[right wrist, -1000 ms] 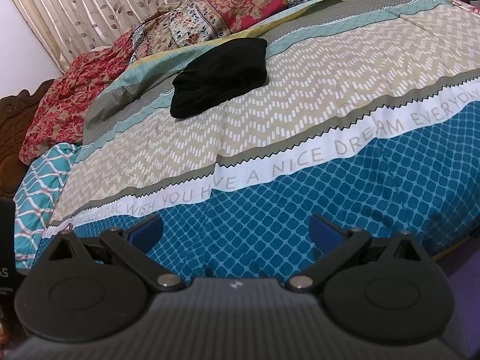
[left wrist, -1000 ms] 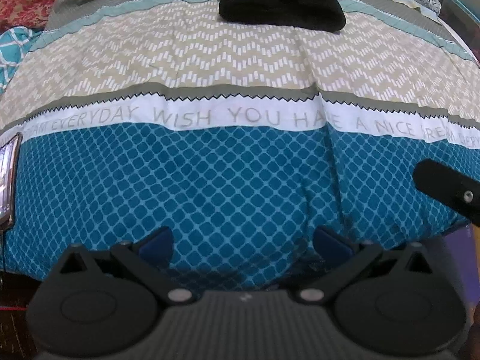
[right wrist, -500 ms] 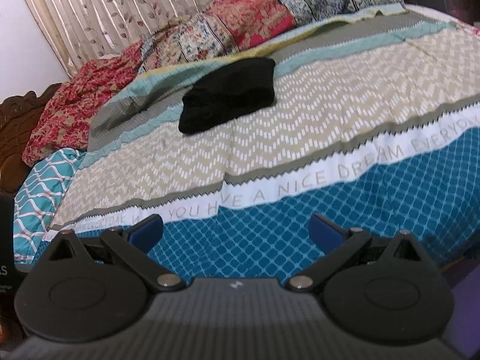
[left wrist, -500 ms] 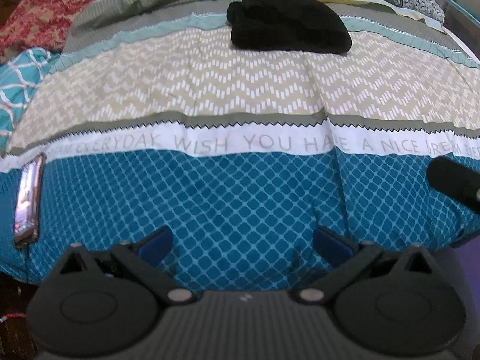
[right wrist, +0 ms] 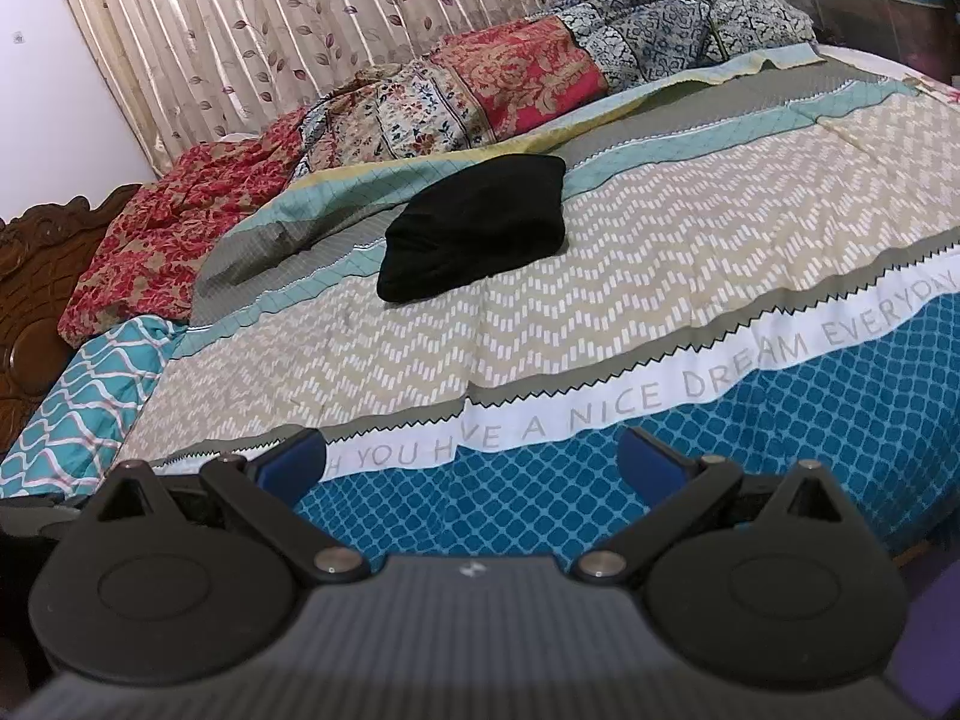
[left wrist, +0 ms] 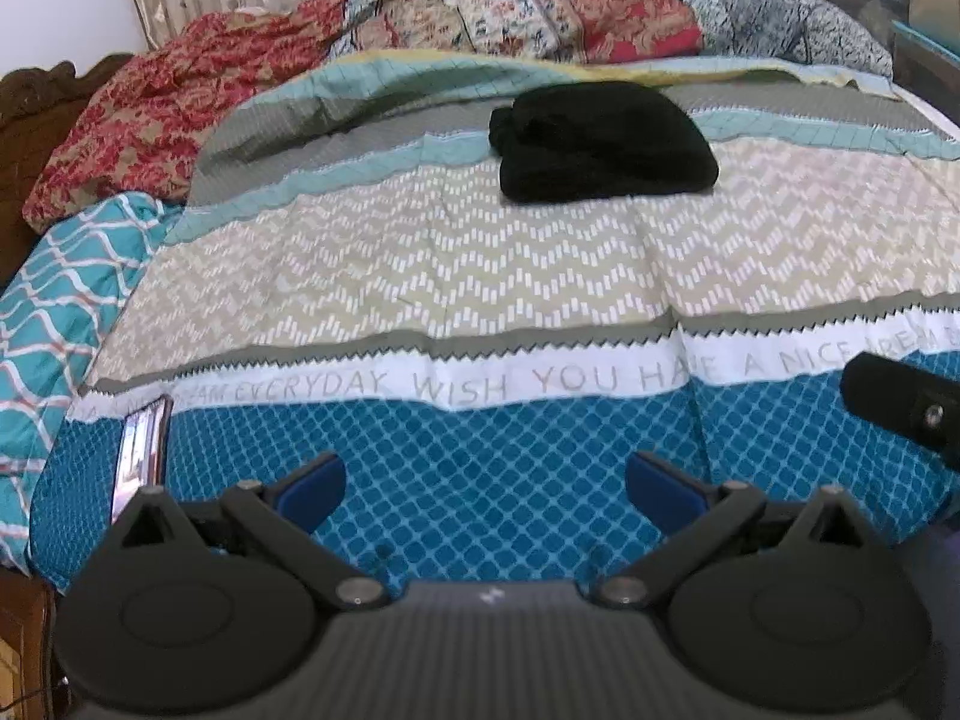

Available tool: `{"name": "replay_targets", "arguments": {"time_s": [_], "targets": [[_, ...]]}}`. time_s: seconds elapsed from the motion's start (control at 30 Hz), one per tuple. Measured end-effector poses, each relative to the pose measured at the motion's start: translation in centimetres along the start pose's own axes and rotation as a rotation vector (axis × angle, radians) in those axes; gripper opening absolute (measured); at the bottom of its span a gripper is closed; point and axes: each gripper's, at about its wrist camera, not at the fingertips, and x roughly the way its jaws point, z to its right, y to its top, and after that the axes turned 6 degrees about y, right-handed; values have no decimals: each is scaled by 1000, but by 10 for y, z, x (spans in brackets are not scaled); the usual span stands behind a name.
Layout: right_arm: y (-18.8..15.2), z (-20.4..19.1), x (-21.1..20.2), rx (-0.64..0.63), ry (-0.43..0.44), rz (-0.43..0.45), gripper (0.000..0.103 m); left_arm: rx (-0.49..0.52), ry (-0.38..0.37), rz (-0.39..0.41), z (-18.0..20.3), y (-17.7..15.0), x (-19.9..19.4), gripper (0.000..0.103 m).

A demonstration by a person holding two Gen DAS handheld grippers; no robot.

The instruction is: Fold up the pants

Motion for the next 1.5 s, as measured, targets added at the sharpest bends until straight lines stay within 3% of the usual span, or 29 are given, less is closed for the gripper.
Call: {"name": "replay_targets", "arguments": {"time_s": [0.17, 0.3, 0.67, 0.9, 1.5], "targets": [[-2, -1, 0, 10, -3, -3, 103, 18, -6, -26, 3, -3, 3, 103], [-3, 0, 1, 16, -1, -12, 103, 6, -56, -93, 4, -5, 11, 103], [-5, 5, 5, 38, -3, -45, 103, 2, -73, -171, 6, -12, 24, 103], [-7, 7, 8, 48, -5, -61, 103, -3, -152, -259, 9, -19, 37, 103], [-7, 12, 9, 66, -3, -75, 103, 27, -132, -256, 14, -21, 37, 103]]}}
